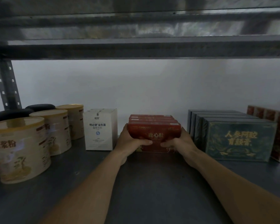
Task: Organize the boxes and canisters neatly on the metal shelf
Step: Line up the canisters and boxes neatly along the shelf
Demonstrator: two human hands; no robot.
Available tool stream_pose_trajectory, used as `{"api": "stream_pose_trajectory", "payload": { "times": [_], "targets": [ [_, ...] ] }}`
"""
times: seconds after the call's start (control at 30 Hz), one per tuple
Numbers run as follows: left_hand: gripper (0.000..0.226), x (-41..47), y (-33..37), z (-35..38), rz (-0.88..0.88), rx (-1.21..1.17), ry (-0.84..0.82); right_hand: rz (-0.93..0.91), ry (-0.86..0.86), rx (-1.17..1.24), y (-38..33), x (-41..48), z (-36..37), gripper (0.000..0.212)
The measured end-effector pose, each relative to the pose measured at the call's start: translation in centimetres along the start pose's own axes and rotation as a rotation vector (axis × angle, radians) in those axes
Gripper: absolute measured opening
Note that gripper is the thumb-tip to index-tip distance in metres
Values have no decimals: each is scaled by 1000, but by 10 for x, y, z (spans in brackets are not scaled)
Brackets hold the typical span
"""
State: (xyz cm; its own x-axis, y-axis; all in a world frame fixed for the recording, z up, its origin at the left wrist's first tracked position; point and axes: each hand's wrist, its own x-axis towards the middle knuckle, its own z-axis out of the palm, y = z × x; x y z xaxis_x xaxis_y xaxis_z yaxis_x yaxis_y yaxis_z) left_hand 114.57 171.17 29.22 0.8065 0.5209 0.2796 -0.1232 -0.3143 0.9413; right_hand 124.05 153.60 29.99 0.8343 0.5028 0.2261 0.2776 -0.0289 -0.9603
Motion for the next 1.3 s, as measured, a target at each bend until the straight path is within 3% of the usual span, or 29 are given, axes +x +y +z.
{"api": "stream_pose_trajectory", "payload": {
  "times": [0.17, 0.33, 0.93, 1.07, 1.3],
  "targets": [
    [75, 0, 2, -1, -16, -33, -5, 16, -3, 30, 4, 8, 0, 74],
    [78, -1, 1, -1, -21, -41, -2, 15, -7, 74, 8, 14, 2, 83],
    [78, -6, 4, 0, -29, -19, 21, -6, 15, 39, 3, 8, 4, 71],
    [73, -8, 5, 1, -21, -1, 37, -12, 57, -12, 3, 4, 4, 67],
    [52, -33, 12, -1, -23, 175, 133, 125, 176, -300, -11, -33, -3, 84]
  ]
}}
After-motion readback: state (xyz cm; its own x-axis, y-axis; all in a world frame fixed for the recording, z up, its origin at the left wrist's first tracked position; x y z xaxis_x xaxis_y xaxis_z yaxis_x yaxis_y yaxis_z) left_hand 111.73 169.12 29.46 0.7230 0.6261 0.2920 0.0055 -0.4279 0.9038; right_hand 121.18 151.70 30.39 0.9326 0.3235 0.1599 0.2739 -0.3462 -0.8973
